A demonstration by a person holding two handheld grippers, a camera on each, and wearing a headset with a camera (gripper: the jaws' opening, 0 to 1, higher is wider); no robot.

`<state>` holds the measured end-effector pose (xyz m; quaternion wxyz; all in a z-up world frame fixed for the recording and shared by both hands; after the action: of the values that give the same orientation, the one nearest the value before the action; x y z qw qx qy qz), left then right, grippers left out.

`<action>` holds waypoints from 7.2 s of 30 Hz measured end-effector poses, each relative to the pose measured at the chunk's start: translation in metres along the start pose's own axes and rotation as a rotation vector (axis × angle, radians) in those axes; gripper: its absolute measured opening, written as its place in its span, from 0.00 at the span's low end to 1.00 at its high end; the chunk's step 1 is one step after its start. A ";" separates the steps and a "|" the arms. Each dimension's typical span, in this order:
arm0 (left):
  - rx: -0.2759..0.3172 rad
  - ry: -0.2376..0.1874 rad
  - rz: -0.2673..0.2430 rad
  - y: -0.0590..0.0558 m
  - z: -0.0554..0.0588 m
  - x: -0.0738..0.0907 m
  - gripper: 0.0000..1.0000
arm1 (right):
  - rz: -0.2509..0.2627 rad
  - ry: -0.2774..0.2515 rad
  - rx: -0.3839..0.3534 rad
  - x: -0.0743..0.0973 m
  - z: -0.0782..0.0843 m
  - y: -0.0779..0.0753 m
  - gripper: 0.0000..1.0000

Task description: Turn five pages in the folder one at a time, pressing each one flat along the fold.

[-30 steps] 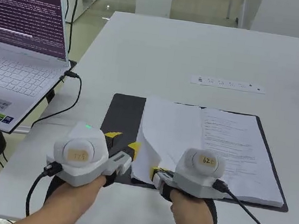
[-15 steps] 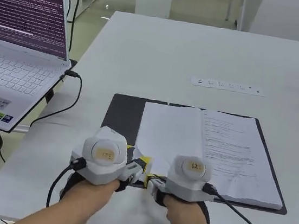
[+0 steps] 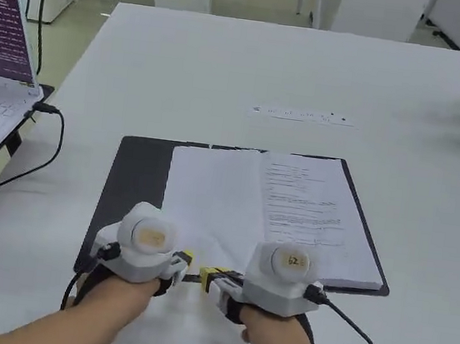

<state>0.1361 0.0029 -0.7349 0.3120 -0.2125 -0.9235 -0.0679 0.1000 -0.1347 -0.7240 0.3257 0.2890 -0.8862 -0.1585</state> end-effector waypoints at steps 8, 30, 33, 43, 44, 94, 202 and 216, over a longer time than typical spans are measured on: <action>0.003 -0.060 -0.037 -0.001 0.006 0.000 0.20 | 0.076 -0.119 -0.047 0.013 -0.023 -0.033 0.00; 0.034 -0.102 -0.051 -0.002 0.009 -0.001 0.20 | 0.106 -0.143 -0.061 -0.036 -0.084 -0.108 0.00; 0.036 -0.104 -0.051 -0.002 0.009 -0.001 0.20 | 0.107 -0.147 -0.079 -0.044 -0.088 -0.115 0.00; 0.041 -0.104 -0.051 -0.001 0.009 -0.003 0.20 | 0.098 -0.189 -0.114 -0.063 -0.109 -0.119 0.00; 0.042 -0.104 -0.051 -0.001 0.009 -0.003 0.20 | 0.100 -0.192 -0.118 -0.064 -0.111 -0.120 0.00; 0.052 -0.122 -0.055 -0.001 0.008 -0.006 0.19 | 0.096 -0.236 -0.128 -0.109 -0.148 -0.158 0.00; 0.456 -0.068 0.288 -0.033 -0.055 0.063 0.22 | -0.063 -0.317 -0.485 0.149 -0.067 -0.007 0.00; 0.387 -0.242 0.029 0.001 -0.069 0.146 0.73 | 0.235 -0.306 -0.118 0.196 -0.085 -0.017 0.41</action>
<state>0.0701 0.0374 -0.5923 0.2349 -0.1686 -0.9469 0.1409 0.0418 -0.2769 -0.5740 0.2199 0.1365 -0.9422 -0.2129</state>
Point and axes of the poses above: the centre of the closed fingertips' face, and the gripper's own axes: x roughly backward along the fingers, y roughly to its left, z roughly out of its underside, the point moved 9 cm from there along x, roughly backward along the fingers, and after that the axes turned 4 degrees about -z, right-handed, at the moved point
